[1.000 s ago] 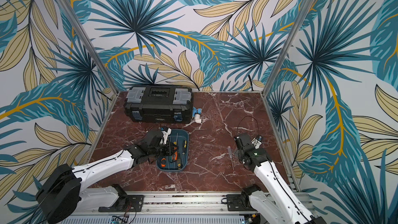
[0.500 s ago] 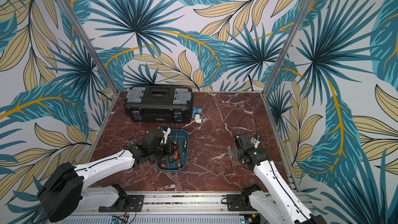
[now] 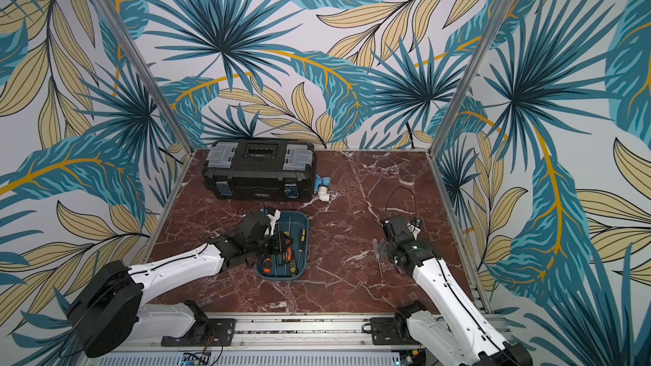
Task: Put the screwdriver on the desktop into the storage box
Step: Place the screwdriver in the storage box.
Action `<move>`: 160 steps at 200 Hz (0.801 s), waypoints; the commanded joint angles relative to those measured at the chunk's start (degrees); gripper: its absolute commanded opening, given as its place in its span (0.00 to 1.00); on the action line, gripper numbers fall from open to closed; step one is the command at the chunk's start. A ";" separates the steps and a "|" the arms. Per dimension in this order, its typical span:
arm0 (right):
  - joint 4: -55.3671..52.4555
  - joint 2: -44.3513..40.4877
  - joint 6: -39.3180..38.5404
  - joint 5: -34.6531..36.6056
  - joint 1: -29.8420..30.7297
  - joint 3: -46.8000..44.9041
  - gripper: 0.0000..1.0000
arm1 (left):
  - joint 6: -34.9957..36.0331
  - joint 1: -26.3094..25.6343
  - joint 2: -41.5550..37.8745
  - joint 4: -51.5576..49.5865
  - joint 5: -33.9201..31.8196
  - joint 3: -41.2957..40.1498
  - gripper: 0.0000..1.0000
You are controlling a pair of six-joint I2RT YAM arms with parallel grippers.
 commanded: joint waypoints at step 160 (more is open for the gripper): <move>6.18 8.05 15.20 0.20 -1.85 -4.63 0.69 | 3.62 -0.42 -9.84 -7.08 -2.07 3.95 0.40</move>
